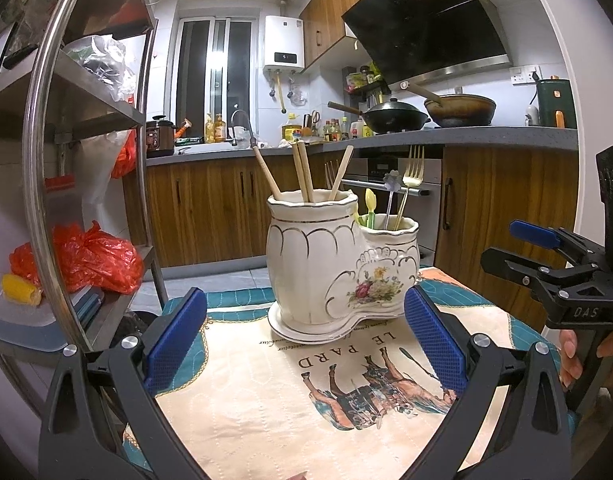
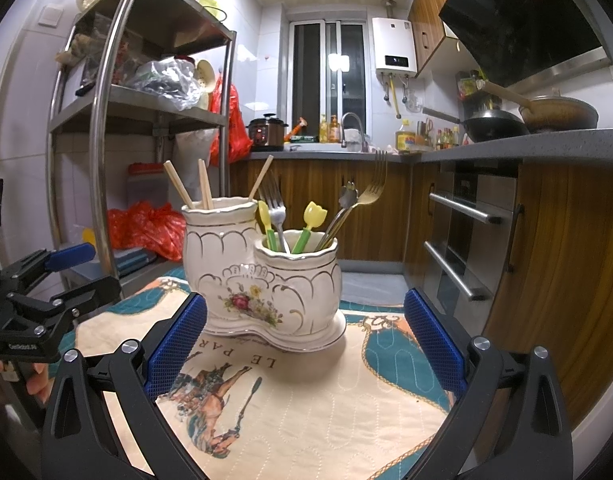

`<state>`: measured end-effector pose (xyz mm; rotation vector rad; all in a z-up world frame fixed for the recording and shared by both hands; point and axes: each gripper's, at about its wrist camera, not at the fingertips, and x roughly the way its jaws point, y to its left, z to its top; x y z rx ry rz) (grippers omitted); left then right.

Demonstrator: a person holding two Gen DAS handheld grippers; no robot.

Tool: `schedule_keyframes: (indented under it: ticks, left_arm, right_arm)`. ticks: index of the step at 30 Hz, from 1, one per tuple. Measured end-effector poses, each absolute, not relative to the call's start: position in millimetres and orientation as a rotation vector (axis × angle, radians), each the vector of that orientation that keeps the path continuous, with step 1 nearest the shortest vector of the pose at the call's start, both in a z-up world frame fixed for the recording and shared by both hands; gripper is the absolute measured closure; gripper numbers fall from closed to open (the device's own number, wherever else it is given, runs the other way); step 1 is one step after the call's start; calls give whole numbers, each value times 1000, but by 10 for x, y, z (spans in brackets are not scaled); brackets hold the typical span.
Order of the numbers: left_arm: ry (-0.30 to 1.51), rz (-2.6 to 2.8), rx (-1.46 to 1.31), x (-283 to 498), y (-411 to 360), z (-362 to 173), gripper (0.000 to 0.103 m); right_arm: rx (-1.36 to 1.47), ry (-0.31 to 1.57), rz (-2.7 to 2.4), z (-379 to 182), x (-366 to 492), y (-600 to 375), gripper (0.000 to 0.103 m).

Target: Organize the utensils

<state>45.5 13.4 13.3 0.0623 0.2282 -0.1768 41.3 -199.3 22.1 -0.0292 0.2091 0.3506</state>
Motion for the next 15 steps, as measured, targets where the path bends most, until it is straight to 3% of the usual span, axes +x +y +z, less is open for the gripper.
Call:
schedule_keyframes:
  ticks: [15]
  left_arm:
    - [238,-169,105,463,32,121,5]
  right_arm:
    - [-29,205,352,210,407,-1998,5]
